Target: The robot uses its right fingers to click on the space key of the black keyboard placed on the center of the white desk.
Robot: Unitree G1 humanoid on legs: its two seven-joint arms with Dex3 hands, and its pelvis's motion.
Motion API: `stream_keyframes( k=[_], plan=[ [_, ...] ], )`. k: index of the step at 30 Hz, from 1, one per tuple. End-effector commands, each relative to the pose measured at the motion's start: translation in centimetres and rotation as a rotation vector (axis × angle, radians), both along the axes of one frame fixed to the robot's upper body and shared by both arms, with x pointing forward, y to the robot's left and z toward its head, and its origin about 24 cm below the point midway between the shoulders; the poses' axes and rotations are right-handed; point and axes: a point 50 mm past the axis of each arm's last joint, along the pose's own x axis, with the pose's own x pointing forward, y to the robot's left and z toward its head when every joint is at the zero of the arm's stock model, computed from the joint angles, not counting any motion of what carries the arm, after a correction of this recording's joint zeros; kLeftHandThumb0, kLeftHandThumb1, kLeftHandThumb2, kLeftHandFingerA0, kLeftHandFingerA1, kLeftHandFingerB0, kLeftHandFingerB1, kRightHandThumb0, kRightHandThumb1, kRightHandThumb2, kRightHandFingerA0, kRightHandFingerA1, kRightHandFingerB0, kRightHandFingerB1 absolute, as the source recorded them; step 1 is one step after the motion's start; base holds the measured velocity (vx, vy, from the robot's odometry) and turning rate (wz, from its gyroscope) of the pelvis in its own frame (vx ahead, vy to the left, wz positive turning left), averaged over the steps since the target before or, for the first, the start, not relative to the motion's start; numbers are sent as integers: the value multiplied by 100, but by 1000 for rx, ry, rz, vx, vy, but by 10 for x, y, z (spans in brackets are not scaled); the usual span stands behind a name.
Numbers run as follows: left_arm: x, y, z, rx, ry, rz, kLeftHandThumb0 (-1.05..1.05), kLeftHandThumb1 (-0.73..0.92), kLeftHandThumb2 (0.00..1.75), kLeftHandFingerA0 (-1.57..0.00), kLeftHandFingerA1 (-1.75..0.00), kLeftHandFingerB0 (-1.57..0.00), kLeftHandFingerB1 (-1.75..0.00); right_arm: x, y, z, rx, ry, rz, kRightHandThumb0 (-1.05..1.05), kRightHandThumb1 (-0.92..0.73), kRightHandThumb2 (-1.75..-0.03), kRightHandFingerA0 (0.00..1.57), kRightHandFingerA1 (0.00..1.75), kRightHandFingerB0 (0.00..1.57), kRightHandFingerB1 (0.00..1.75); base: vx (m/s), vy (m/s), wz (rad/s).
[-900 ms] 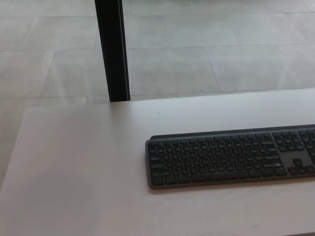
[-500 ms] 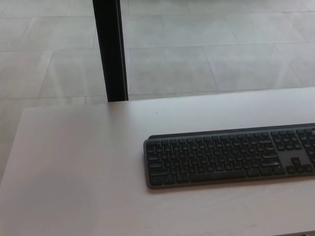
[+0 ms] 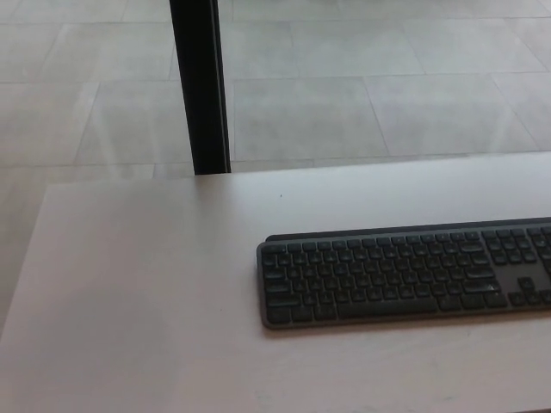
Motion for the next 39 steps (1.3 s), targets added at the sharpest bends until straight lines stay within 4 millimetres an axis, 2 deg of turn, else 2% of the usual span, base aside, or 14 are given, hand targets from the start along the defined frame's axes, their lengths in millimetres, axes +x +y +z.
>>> stream_keyframes(
  k=[1,3,4,5,6,14,15,17,20,30,31,32,35,39],
  plan=[
    [-3,8,6,12,0,48,-45,58,57,-72,-77,-66,-60,41,74,24,-24,18,283,-45,-60,-59,92,63,60,47,0,0,0],
    [-2,9,7,10,-2,59,-44,57,57,-76,-77,-68,-59,47,90,21,-75,50,357,-38,-63,-58,88,63,54,44,0,0,0],
    [-2,9,7,5,-9,63,-44,57,57,-72,-79,-68,-61,53,111,12,-103,89,457,-44,-51,-86,86,75,52,57,0,0,0],
    [-2,9,7,12,-7,55,-45,58,57,-74,-78,-67,-61,58,126,4,-136,130,531,-37,-59,-59,97,64,59,44,0,0,0],
    [-2,8,7,23,0,44,-46,58,57,-74,-79,-66,-61,61,135,-1,-172,174,571,-36,-61,-58,96,61,57,42,0,0,0],
    [-2,8,7,22,2,45,-47,57,57,-76,-80,-67,-61,60,148,-8,-204,204,625,-32,-65,-59,96,63,55,43,0,0,0],
    [-3,8,6,16,-1,53,-47,56,57,-78,-79,-69,-62,62,158,-16,-235,249,663,-35,-62,-59,98,63,61,44,0,0,0],
    [-3,9,7,19,2,40,-47,59,58,-72,-80,-65,-62,69,188,-58,-452,449,788,-33,-59,-58,94,73,61,43,0,0,0],
    [1,8,8,18,-1,39,-46,59,57,-73,-76,-68,-62,70,197,-69,-602,528,814,-40,-57,-57,94,73,64,43,0,0,0],
    [-1,7,6,8,-25,44,-45,60,58,-69,-76,-66,-63,65,232,-101,-793,626,977,-47,-58,-58,95,77,67,44,0,0,0],
    [-1,7,6,11,-20,42,-46,60,58,-70,-74,-66,-61,64,235,-105,-780,634,997,-47,-57,-58,94,80,68,43,0,0,0],
    [0,7,6,17,-7,30,-48,61,58,-71,-77,-66,-62,64,240,-109,-808,660,1011,-49,-57,-58,94,97,70,43,0,0,0],
    [-1,7,6,16,-7,25,-48,61,58,-71,-78,-65,-61,63,249,-119,-871,706,1065,-49,-58,-58,92,79,70,44,0,0,0],
    [-2,7,6,11,-17,46,-48,58,57,-74,-77,-68,-61,58,260,-127,-986,713,1104,-46,-57,-57,95,73,70,46,0,0,0]
  ],
)
